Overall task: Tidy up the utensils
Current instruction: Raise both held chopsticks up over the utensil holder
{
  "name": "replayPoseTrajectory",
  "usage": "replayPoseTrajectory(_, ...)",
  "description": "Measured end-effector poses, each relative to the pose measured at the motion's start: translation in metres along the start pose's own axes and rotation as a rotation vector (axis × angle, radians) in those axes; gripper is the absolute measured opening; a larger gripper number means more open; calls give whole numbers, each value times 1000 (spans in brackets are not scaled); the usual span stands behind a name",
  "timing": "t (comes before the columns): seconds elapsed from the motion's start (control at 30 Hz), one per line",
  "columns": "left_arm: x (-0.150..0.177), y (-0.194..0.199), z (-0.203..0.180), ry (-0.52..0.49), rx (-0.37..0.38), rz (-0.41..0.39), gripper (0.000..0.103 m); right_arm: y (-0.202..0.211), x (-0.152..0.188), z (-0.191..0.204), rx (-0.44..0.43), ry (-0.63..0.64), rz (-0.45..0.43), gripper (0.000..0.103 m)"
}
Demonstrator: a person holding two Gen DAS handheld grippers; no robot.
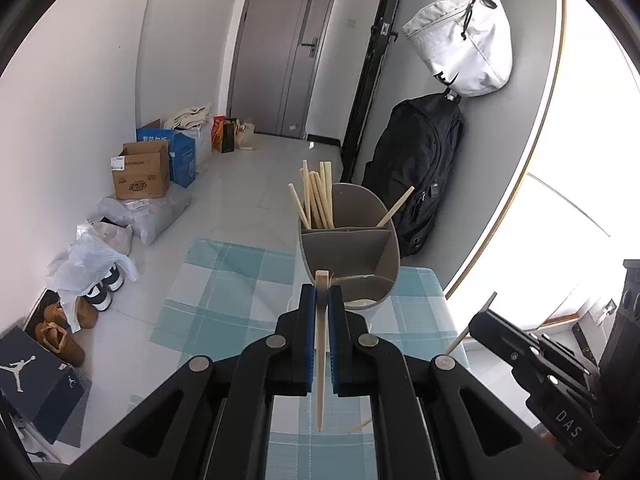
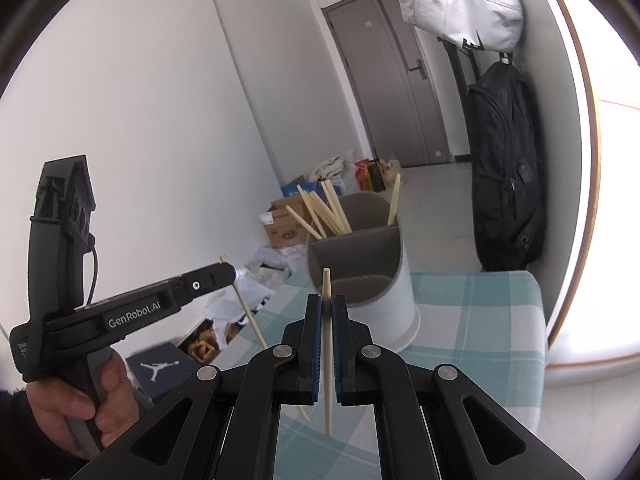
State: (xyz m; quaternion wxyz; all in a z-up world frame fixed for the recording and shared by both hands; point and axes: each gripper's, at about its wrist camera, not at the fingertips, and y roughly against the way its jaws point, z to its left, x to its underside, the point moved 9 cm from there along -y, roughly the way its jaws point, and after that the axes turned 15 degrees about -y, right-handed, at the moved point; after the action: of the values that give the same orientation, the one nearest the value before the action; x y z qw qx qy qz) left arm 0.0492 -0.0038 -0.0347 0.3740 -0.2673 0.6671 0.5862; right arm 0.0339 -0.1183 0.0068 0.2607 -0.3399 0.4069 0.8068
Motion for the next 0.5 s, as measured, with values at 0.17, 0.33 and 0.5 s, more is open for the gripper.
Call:
replayPoseTrajectory(0.17,-15,4,6,11,-4,10,2,-3,-21,8,-3,14,4,4)
replayPoseTrajectory(0.33,-44,11,11,22,13,4,2,-1,-52,16,-21,1,-11,4)
replayPoseTrajectory(0.5,-79,19,14,3,13,-41,2,-11,-89,27,-35,-19,-19,4)
